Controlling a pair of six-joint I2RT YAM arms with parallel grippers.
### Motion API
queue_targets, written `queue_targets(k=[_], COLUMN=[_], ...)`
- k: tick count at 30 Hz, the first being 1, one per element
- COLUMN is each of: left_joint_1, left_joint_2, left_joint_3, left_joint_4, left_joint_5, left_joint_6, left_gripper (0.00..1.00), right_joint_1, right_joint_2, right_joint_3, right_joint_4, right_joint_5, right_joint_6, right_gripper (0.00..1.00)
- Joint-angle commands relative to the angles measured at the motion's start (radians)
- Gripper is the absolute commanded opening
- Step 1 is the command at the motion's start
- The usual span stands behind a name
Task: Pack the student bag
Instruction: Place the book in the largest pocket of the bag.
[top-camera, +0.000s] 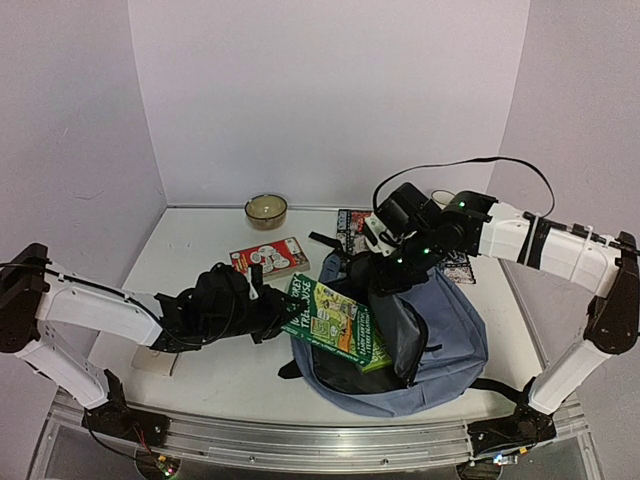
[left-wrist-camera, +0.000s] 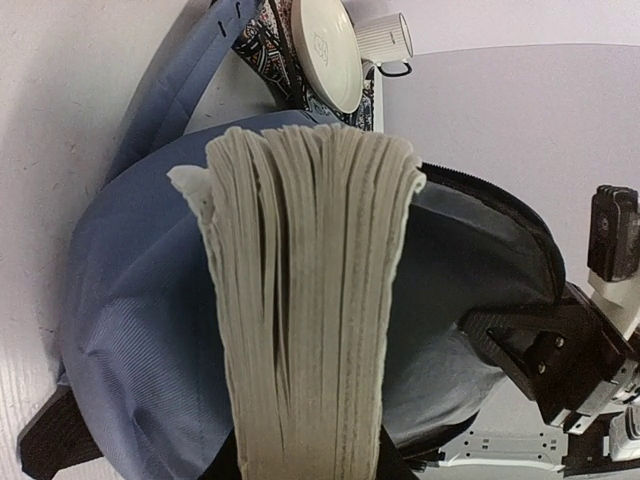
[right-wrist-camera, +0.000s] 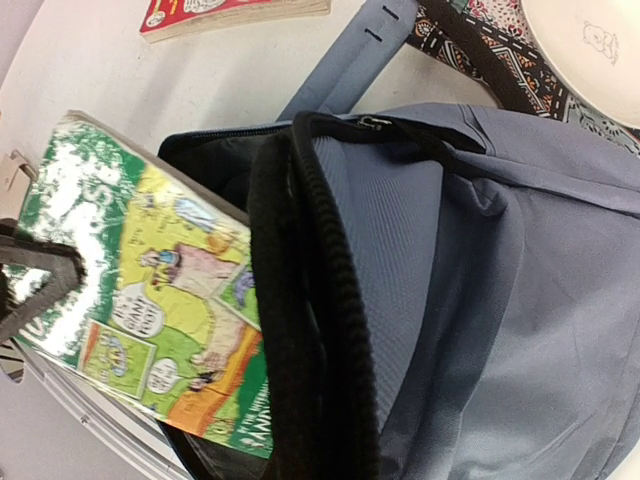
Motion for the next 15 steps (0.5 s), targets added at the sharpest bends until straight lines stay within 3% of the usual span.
queue_targets(k=[1,9,15], left_joint_1=[-0.022,-0.077,-0.154], left_joint_2=[0.049,0.196,0.274], left_joint_3=[0.115,0.203,0.26], left_joint_4=[0.158,0.179,0.183], left_joint_5=[-0.054,-0.162,-0.334], left_joint_6=[-0.026,-0.073,-0.084], left_gripper=[0.0,0.0,0.0], right_joint_1=[0.014,0.023,0.031], right_joint_2=[-0.046,-0.056,-0.065], right_joint_3=[0.061,0.067,0.058], right_joint_4=[0.038,0.063,0.083], right_joint_5=[0.001,0.016,0.034], right_joint_6=[0.02,0.043,0.071], right_gripper=[0.0,0.0,0.0])
